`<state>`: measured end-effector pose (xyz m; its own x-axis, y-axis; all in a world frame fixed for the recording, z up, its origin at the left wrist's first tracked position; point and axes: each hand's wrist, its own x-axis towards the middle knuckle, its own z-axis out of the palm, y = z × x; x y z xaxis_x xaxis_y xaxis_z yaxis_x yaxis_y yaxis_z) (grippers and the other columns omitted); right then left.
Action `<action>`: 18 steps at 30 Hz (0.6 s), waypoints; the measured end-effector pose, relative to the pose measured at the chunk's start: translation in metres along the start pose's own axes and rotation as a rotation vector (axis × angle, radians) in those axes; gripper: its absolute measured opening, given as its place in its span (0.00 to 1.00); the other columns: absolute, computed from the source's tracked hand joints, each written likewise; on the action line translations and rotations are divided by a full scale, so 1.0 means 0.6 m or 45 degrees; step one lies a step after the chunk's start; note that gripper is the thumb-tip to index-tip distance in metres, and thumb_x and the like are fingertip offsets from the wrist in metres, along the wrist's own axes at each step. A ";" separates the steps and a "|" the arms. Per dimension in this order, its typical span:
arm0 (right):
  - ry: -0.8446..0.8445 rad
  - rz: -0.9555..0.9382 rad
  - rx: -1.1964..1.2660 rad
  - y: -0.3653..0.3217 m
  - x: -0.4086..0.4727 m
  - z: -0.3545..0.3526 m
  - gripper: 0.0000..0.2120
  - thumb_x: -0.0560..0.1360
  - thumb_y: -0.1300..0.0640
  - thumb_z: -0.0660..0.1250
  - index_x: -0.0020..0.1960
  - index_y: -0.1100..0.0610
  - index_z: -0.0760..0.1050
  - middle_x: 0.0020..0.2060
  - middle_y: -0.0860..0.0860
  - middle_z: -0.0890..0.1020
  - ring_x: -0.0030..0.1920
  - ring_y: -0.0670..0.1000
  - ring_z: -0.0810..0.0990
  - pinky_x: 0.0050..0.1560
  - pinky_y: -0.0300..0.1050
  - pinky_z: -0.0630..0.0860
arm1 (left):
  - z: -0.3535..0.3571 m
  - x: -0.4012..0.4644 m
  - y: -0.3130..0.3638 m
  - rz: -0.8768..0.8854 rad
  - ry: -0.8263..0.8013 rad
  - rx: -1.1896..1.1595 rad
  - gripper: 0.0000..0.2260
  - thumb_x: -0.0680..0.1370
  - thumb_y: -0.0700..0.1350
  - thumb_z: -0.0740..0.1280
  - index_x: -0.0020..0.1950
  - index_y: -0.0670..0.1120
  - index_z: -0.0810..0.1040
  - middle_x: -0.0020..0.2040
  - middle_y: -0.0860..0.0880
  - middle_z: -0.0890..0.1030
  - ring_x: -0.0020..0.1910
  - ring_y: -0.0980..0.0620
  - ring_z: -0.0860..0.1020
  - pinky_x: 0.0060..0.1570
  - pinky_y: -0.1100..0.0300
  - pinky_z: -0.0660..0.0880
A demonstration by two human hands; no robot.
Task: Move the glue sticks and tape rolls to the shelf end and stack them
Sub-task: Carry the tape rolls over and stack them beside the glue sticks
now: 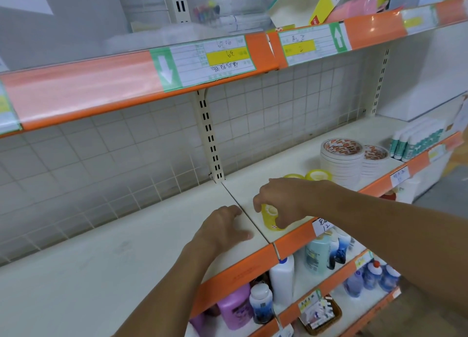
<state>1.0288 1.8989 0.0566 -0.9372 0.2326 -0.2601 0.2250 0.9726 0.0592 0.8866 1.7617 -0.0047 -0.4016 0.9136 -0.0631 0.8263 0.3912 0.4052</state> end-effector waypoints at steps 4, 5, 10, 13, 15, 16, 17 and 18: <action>-0.021 -0.005 -0.008 0.002 -0.002 0.000 0.29 0.71 0.50 0.73 0.70 0.48 0.69 0.49 0.44 0.68 0.57 0.51 0.73 0.66 0.54 0.71 | 0.002 0.003 -0.003 -0.007 0.009 -0.004 0.30 0.74 0.57 0.72 0.73 0.49 0.69 0.69 0.50 0.73 0.67 0.51 0.71 0.64 0.58 0.69; -0.024 -0.005 -0.020 0.002 -0.001 0.000 0.29 0.71 0.50 0.73 0.70 0.48 0.69 0.49 0.44 0.69 0.58 0.51 0.73 0.65 0.54 0.71 | 0.002 0.004 -0.003 -0.005 0.012 -0.005 0.30 0.74 0.57 0.71 0.73 0.50 0.69 0.69 0.50 0.73 0.67 0.51 0.71 0.64 0.58 0.69; -0.018 0.003 -0.069 0.000 0.005 0.004 0.28 0.71 0.49 0.73 0.70 0.48 0.70 0.48 0.44 0.67 0.54 0.50 0.72 0.66 0.54 0.71 | 0.007 0.009 -0.005 -0.005 0.013 -0.006 0.29 0.75 0.58 0.71 0.72 0.50 0.70 0.68 0.50 0.74 0.66 0.52 0.72 0.62 0.59 0.70; -0.020 0.005 -0.062 -0.001 0.005 0.003 0.29 0.71 0.49 0.73 0.69 0.48 0.70 0.49 0.44 0.66 0.58 0.52 0.74 0.60 0.51 0.73 | 0.011 0.010 -0.008 -0.004 0.009 -0.001 0.28 0.75 0.58 0.71 0.71 0.50 0.71 0.66 0.50 0.75 0.65 0.52 0.72 0.62 0.59 0.71; -0.014 0.002 -0.071 -0.001 0.005 0.002 0.28 0.71 0.49 0.74 0.69 0.49 0.70 0.49 0.45 0.67 0.56 0.53 0.74 0.54 0.49 0.74 | 0.012 0.010 -0.010 -0.003 0.008 0.007 0.27 0.75 0.57 0.70 0.71 0.50 0.71 0.65 0.50 0.75 0.64 0.51 0.73 0.61 0.58 0.71; -0.017 0.003 -0.080 -0.002 0.005 0.002 0.28 0.71 0.48 0.73 0.69 0.49 0.69 0.50 0.45 0.68 0.56 0.53 0.74 0.53 0.49 0.73 | 0.012 0.010 -0.011 -0.004 0.011 0.007 0.26 0.75 0.57 0.70 0.71 0.49 0.72 0.65 0.50 0.75 0.64 0.51 0.73 0.61 0.58 0.71; -0.022 0.006 -0.090 -0.002 0.005 0.002 0.28 0.71 0.48 0.73 0.69 0.49 0.69 0.51 0.47 0.70 0.55 0.53 0.75 0.52 0.49 0.74 | 0.012 0.010 -0.012 -0.003 0.015 0.007 0.26 0.75 0.57 0.70 0.70 0.49 0.72 0.64 0.50 0.76 0.63 0.51 0.73 0.61 0.58 0.71; -0.027 0.010 -0.097 -0.003 0.006 0.002 0.28 0.71 0.48 0.73 0.69 0.49 0.69 0.54 0.48 0.72 0.55 0.53 0.75 0.52 0.49 0.74 | 0.012 0.009 -0.013 -0.005 0.018 0.009 0.26 0.75 0.57 0.70 0.70 0.49 0.72 0.64 0.50 0.76 0.63 0.51 0.74 0.61 0.58 0.72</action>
<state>1.0256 1.8982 0.0543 -0.9293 0.2408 -0.2799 0.2105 0.9683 0.1343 0.8809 1.7647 -0.0146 -0.4101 0.9105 -0.0520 0.8274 0.3955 0.3987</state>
